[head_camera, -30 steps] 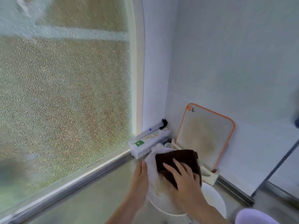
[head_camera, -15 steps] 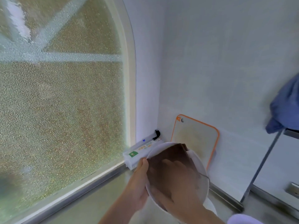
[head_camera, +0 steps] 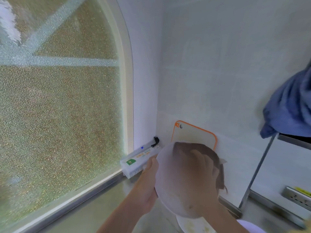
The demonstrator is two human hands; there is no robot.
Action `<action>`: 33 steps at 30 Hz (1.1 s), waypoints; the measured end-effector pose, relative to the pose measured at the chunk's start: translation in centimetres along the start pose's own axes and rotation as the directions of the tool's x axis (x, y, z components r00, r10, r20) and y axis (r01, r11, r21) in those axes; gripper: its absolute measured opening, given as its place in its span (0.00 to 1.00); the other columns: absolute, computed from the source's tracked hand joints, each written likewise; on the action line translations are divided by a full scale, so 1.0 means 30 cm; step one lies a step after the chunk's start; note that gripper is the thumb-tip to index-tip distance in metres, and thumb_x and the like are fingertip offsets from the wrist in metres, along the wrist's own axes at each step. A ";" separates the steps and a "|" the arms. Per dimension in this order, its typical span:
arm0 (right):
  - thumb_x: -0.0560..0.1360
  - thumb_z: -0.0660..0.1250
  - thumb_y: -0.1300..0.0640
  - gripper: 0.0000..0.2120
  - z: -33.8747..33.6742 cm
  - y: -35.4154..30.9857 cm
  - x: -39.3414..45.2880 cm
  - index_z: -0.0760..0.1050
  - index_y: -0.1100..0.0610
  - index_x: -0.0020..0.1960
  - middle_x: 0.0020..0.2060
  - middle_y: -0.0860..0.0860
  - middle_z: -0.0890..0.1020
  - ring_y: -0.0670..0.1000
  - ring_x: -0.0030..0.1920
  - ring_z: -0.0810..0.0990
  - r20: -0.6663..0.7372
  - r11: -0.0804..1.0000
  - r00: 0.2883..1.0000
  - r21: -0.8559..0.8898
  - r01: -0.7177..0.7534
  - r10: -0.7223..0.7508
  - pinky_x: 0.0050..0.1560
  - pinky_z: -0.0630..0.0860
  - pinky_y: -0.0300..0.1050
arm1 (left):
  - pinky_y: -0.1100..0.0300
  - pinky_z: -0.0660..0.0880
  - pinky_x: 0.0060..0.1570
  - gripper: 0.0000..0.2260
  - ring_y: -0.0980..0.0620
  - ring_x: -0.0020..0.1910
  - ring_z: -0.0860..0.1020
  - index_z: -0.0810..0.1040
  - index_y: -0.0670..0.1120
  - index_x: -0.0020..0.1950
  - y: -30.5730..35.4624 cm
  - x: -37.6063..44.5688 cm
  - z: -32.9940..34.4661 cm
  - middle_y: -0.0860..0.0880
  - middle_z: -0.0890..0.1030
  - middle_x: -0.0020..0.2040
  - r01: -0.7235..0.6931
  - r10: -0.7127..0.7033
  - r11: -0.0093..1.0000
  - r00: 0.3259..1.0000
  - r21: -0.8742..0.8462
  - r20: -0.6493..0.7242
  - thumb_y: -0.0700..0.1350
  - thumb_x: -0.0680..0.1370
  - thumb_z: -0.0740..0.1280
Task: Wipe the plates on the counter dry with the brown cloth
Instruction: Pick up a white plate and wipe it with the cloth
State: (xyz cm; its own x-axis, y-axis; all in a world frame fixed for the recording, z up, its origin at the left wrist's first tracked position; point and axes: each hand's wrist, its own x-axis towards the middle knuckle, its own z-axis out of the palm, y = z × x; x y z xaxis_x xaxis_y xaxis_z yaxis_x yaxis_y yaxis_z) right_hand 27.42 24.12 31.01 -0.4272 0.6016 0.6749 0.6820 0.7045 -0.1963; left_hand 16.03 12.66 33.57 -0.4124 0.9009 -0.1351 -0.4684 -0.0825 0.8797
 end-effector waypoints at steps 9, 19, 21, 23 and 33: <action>0.74 0.63 0.46 0.10 0.002 -0.037 -0.055 0.81 0.43 0.51 0.51 0.40 0.77 0.48 0.50 0.74 0.013 0.873 0.988 0.470 0.133 -0.157 0.54 0.70 0.54 | 0.47 0.76 0.62 0.19 0.46 0.61 0.81 0.77 0.51 0.66 0.011 0.039 0.015 0.47 0.84 0.60 0.088 -0.092 0.995 0.994 -0.052 -0.065 0.57 0.82 0.56; 0.75 0.54 0.41 0.20 -0.027 0.077 0.023 0.79 0.44 0.58 0.55 0.47 0.76 0.55 0.52 0.75 0.063 0.972 0.996 0.223 -0.072 0.059 0.53 0.66 0.51 | 0.53 0.74 0.57 0.21 0.49 0.62 0.79 0.73 0.48 0.68 0.023 0.036 0.008 0.48 0.81 0.64 0.083 -0.083 0.996 0.997 -0.031 0.001 0.58 0.80 0.61; 0.75 0.49 0.38 0.23 -0.027 0.057 0.012 0.75 0.40 0.63 0.62 0.47 0.72 0.54 0.60 0.69 0.133 0.974 0.987 0.198 -0.112 0.087 0.57 0.64 0.52 | 0.52 0.73 0.59 0.26 0.49 0.63 0.79 0.73 0.46 0.68 0.021 0.040 0.014 0.45 0.80 0.65 0.069 -0.068 0.997 0.997 -0.031 0.032 0.60 0.75 0.66; 0.75 0.47 0.37 0.23 -0.031 0.020 -0.011 0.69 0.34 0.66 0.66 0.42 0.68 0.50 0.66 0.63 0.183 0.977 0.983 0.204 -0.057 0.019 0.62 0.58 0.53 | 0.53 0.78 0.57 0.27 0.49 0.62 0.81 0.75 0.48 0.67 0.017 0.050 0.019 0.47 0.82 0.63 0.036 -0.035 0.999 0.998 -0.028 0.051 0.62 0.74 0.67; 0.76 0.62 0.47 0.14 -0.101 0.121 -0.090 0.75 0.38 0.61 0.69 0.33 0.69 0.44 0.74 0.61 0.254 0.757 0.740 0.434 0.488 -0.623 0.71 0.56 0.54 | 0.48 0.77 0.55 0.22 0.40 0.64 0.78 0.73 0.48 0.71 0.031 0.136 -0.084 0.42 0.80 0.65 0.114 -0.113 0.990 0.993 -0.082 0.026 0.58 0.81 0.59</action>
State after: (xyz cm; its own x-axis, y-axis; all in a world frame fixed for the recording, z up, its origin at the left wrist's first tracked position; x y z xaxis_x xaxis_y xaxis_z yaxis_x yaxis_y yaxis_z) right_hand 32.84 23.91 30.64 -0.8916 0.1021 0.4411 0.0504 0.9906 -0.1275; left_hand 11.96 15.20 32.68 -0.3368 0.9151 -0.2216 -0.5751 -0.0136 0.8180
